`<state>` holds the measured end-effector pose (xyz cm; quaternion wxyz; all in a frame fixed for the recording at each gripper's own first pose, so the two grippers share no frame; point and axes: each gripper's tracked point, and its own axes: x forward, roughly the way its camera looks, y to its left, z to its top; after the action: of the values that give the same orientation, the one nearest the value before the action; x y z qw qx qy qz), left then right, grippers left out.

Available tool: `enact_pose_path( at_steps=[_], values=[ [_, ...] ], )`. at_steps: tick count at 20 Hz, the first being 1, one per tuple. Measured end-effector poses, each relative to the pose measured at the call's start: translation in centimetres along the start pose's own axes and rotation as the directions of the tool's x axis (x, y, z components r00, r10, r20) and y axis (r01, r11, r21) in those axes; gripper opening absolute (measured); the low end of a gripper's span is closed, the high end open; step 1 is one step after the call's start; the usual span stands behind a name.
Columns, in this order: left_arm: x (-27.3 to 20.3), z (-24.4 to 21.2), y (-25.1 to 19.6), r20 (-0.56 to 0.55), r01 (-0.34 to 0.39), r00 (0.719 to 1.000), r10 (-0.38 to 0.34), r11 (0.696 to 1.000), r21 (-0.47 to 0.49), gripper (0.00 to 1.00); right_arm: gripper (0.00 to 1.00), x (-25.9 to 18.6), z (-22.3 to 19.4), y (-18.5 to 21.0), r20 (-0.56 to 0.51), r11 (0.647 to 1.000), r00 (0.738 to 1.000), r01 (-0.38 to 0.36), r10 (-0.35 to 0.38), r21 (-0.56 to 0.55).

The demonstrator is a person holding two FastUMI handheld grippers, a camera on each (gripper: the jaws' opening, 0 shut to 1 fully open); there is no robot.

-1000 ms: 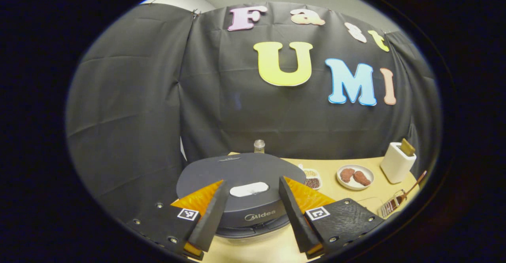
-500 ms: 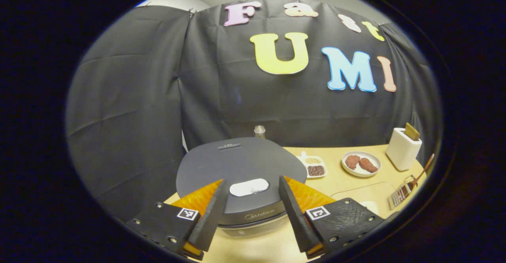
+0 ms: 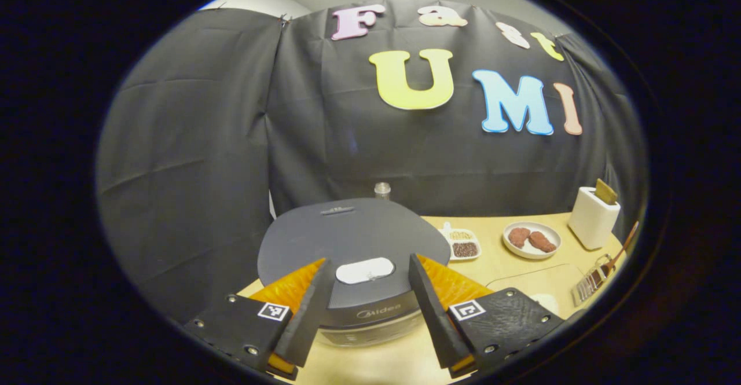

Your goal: Close the left gripper, press the button to open the rice cooker; take a wooden spoon from the chopstick holder with the right hand, scoop a spoonful of rice and pour it into the rice cooker, then put the wooden spoon back into the chopstick holder.

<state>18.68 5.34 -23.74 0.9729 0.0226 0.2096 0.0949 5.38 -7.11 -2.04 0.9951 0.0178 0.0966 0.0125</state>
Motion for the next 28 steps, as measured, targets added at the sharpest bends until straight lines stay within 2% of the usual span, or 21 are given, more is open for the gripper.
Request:
enact_pose_path(
  at_steps=[3, 6, 11, 15, 20, 23, 28],
  values=[
    [-2.2, 2.8, -1.3, 0.059, 0.029, 0.998, -0.028, 1.000, -0.010, 0.82, 0.98, -0.6, 0.3, -0.4, 0.013, 1.000, 1.000, -0.018, 0.018, 0.016],
    [-6.8, 6.7, -3.3, 0.148, 0.044, 0.988, -0.047, 0.999, 0.020, 0.82, 0.98, -1.4, 0.8, -0.4, 0.044, 0.998, 0.998, -0.049, 0.048, 0.043],
    [-16.2, 12.9, -5.3, 0.299, 0.103, 0.949, -0.096, 0.995, -0.008, 0.82, 0.98, -3.1, 1.0, 0.5, 0.069, 0.994, 0.994, -0.085, 0.080, 0.067],
    [-22.4, 15.7, -4.6, 0.373, 0.142, 0.917, -0.137, 0.990, 0.014, 0.82, 0.98, -4.5, 1.4, 1.8, 0.097, 0.994, 0.993, -0.080, 0.073, 0.078],
    [-28.3, 16.6, -1.9, 0.389, 0.190, 0.906, -0.166, 0.981, -0.025, 0.82, 0.98, -6.9, 1.8, 3.6, 0.117, 0.996, 0.992, -0.052, 0.043, 0.069],
    [-30.5, 16.5, 0.5, 0.407, 0.172, 0.901, -0.151, 0.985, -0.015, 0.82, 0.98, -8.4, 1.5, 4.8, 0.136, 0.998, 0.990, -0.038, 0.032, 0.041],
    [-33.4, 16.0, 3.4, 0.417, 0.148, 0.898, -0.139, 0.989, 0.012, 0.82, 0.98, -10.8, 1.5, 6.9, 0.139, 0.997, 0.989, -0.062, 0.055, 0.043]
  ],
)
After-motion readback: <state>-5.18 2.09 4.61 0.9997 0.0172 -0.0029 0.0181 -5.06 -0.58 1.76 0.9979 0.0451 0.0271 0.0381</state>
